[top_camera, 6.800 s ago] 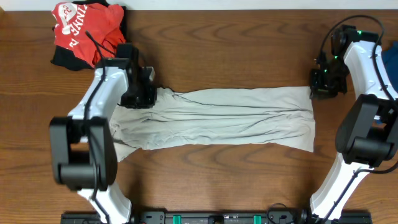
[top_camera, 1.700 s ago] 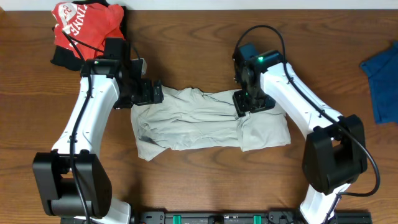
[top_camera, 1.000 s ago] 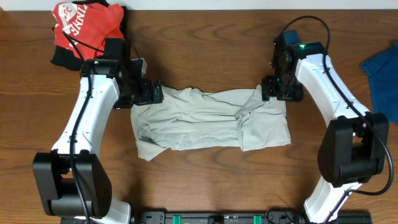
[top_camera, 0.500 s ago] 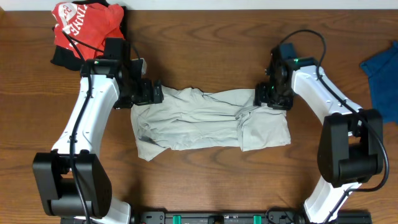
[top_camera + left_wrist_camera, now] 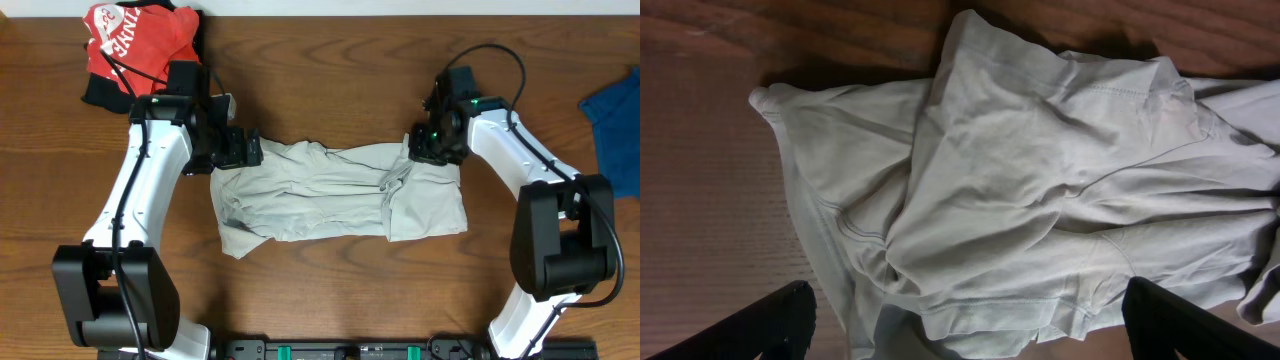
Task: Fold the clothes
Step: 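Lower the folded right end onto the shirt and release the right gripper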
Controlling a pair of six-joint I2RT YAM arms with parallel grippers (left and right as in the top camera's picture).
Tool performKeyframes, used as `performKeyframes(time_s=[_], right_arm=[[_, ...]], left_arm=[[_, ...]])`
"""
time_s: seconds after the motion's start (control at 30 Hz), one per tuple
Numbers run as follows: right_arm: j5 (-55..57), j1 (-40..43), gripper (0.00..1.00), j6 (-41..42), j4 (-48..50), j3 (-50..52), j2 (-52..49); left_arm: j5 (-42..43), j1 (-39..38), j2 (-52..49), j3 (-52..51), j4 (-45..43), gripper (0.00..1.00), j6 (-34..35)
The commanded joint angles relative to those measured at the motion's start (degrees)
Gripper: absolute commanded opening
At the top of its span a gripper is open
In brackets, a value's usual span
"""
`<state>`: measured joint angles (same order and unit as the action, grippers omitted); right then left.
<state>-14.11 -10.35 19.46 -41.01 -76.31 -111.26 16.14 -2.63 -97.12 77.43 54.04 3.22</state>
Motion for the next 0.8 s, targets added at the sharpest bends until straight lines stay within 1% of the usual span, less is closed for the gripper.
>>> performKeyframes(time_s=[0.0, 0.1, 0.2, 0.23, 0.27, 0.3, 0.33, 0.37, 0.43, 0.53, 0.63, 0.7, 0.77], right_arm=[[-3.3, -1.7, 0.09, 0.35, 1.84, 0.35, 0.26], [-4.39, -3.04, 0.02, 2.23, 3.69, 0.35, 0.26], [-4.48, -4.83, 0.02, 3.63, 4.9, 0.35, 0.26], [-4.46, -5.53, 0.06, 3.96, 5.05, 0.35, 0.26], [-4.46, -6.12, 0.17, 4.24, 5.07, 0.35, 0.26], [-4.35, -6.78, 0.32, 4.28, 5.05, 0.35, 0.26], [-4.35, -7.23, 0.41, 4.28, 5.07, 0.35, 0.26], [-4.35, -7.65, 0.47, 4.28, 5.09, 0.35, 0.26], [-4.37, -8.28, 0.52, 3.19, 5.53, 0.35, 0.26], [-5.46, -8.81, 0.52, -1.33, 6.14, 0.33, 0.26], [-5.7, -8.61, 0.5, -2.99, 5.7, 0.22, 0.39], [-8.9, -7.96, 0.48, -5.44, 5.97, 0.02, 0.85], [-17.25, -6.99, 0.47, -11.06, 6.36, -0.48, 1.51]], left_arm=[[-0.09, 0.04, 0.52, -0.33, 0.35, 0.98, 0.5], [-0.09, 0.04, 0.52, -0.33, 0.33, 0.98, 0.5], [-0.09, 0.04, 0.52, -0.33, 0.33, 0.98, 0.5], [-0.09, 0.04, 0.52, -0.33, 0.33, 0.98, 0.5], [-0.09, 0.04, 0.52, -0.33, 0.33, 0.98, 0.5], [-0.09, 0.04, 0.52, -0.33, 0.33, 0.98, 0.5], [-0.09, 0.04, 0.52, -0.33, 0.33, 0.98, 0.5], [-0.09, 0.04, 0.52, -0.33, 0.33, 0.98, 0.5], [-0.09, 0.04, 0.52, -0.33, 0.33, 0.98, 0.5], [-0.09, 0.04, 0.52, -0.33, 0.33, 0.98, 0.5], [-0.09, 0.04, 0.52, -0.33, 0.37, 0.98, 0.5], [-0.09, 0.04, 0.52, -0.33, 0.37, 0.98, 0.5], [-0.09, 0.04, 0.52, -0.33, 0.35, 0.98, 0.5]])
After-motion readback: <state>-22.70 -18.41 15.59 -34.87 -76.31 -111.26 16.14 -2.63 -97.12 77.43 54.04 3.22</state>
